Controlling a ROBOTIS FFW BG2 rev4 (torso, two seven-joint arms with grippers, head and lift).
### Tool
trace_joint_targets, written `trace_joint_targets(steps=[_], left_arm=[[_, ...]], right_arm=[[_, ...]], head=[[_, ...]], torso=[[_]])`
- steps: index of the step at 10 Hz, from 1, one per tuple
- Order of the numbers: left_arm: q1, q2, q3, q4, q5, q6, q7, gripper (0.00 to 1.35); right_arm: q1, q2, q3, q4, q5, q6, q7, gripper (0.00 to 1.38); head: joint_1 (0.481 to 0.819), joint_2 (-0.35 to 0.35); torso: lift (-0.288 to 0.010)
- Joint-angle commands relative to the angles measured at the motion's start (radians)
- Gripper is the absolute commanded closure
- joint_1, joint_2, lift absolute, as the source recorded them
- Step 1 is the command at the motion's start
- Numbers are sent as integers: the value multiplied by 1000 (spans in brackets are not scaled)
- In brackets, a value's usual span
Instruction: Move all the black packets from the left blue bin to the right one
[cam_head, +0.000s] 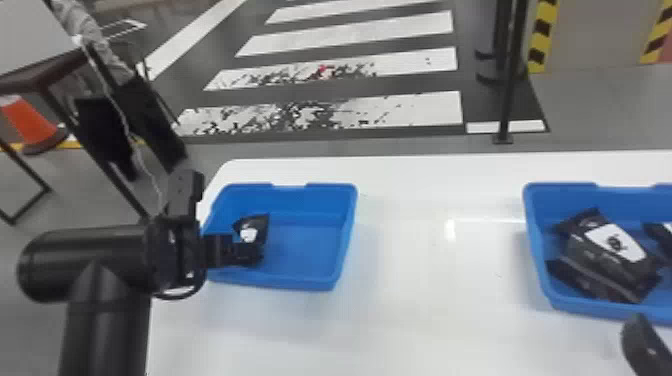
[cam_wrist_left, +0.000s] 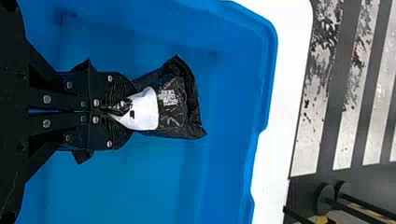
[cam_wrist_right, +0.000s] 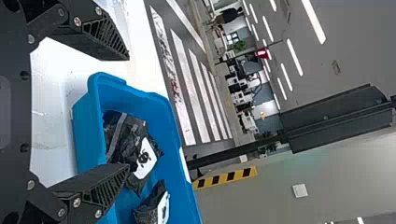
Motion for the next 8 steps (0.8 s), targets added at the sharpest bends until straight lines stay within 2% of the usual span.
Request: trace_joint_targets(steps=[1,3,5,6,8], left_arm=[[59,-6,2,-110,42,-16,-1,1207],[135,-21,-12,-245,132,-72,-8,1207],[182,-27,-74,-274,301,-192,-33,1207],[196,-29,-112,-311,341,-212,-39,1207],[216,-30,-189,-353,411,-244,-53,1207]], right_arm=[[-4,0,0,-2,1,0,3,226],[-13,0,0,-5,-11,0,21,228],[-53,-2,6,0,-31,0,79,228],[-82,-2,8,10,-47,15,124,231],[-146,-9,28,39,-77,52,173,231]], head=[[695,281],[695,254],[695,185],[695,130],[695,70]], torso=[[-185],[-185],[-185],[-185],[-185]])
